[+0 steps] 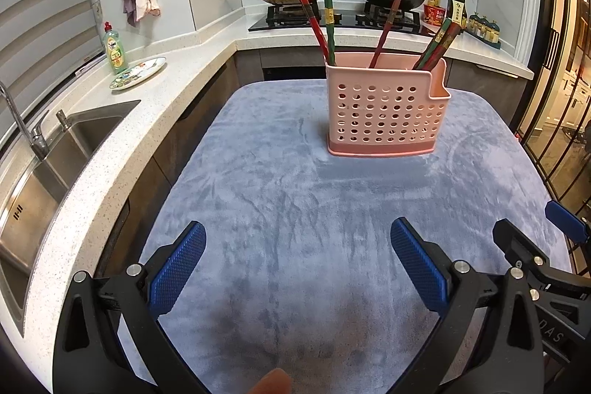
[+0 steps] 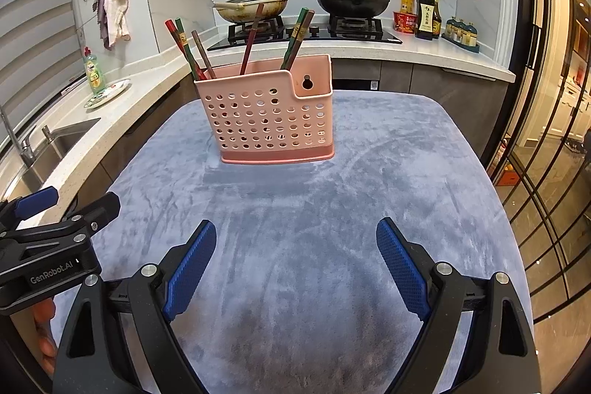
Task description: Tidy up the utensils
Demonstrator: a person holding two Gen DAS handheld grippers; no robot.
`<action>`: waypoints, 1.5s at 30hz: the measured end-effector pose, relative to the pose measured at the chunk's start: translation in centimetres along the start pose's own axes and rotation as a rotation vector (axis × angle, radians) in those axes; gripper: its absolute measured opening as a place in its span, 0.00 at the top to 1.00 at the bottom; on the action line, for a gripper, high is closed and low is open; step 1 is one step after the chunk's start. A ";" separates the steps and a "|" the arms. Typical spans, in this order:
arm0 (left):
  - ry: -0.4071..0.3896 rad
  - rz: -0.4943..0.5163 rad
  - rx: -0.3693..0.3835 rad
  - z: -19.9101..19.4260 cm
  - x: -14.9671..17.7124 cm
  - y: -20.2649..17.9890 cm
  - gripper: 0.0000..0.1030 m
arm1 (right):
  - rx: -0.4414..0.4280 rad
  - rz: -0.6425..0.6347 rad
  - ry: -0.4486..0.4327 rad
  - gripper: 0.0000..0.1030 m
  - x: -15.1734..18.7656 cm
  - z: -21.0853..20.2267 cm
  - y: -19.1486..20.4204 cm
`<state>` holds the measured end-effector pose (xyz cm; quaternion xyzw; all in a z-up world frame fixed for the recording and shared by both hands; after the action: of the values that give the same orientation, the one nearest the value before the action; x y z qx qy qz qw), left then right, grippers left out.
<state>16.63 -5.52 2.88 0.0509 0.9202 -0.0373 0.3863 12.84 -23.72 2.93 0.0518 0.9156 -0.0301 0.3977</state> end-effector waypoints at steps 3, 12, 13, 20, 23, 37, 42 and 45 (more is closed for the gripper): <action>0.002 0.003 -0.001 0.1 0.0 -0.1 0.07 | 0.000 -0.001 -0.001 0.18 0.1 0.0 -0.1; 0.009 -0.010 0.001 0.3 -0.1 -0.1 0.07 | 0.007 -0.001 -0.007 0.18 0.0 -0.1 -0.4; 0.009 -0.011 0.006 0.4 -0.2 -0.1 0.07 | 0.008 -0.002 -0.008 0.18 0.0 -0.1 -0.3; 0.006 -0.007 0.025 0.5 -0.6 -0.3 0.07 | 0.014 -0.012 -0.013 0.18 -0.3 0.1 -0.1; -0.001 -0.011 0.027 0.5 -0.8 -0.3 0.07 | 0.014 -0.012 -0.013 0.18 -0.3 0.1 0.0; -0.041 -0.011 0.009 0.3 -1.7 -0.3 0.07 | 0.021 -0.009 -0.020 0.18 -1.2 0.5 0.1; -0.061 -0.010 0.013 0.3 -2.3 -0.4 0.07 | 0.022 -0.006 -0.023 0.18 -1.5 0.6 0.1; -0.065 -0.002 0.020 0.5 -2.4 -0.5 0.07 | 0.022 0.001 -0.023 0.18 -1.9 0.8 0.0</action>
<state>18.59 -6.22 4.32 0.0526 0.9068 -0.0486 0.4155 14.68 -23.94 3.78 0.0561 0.9104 -0.0406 0.4078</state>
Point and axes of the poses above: each gripper's, at about its wrist camera, not at the fingertips, and z roughly the way its jaws point, y to its left, x to its underside, the point moved 3 cm from there along z, roughly the way its jaws point, and after that the axes turned 7 degrees about -z, right-handed, at the moved point
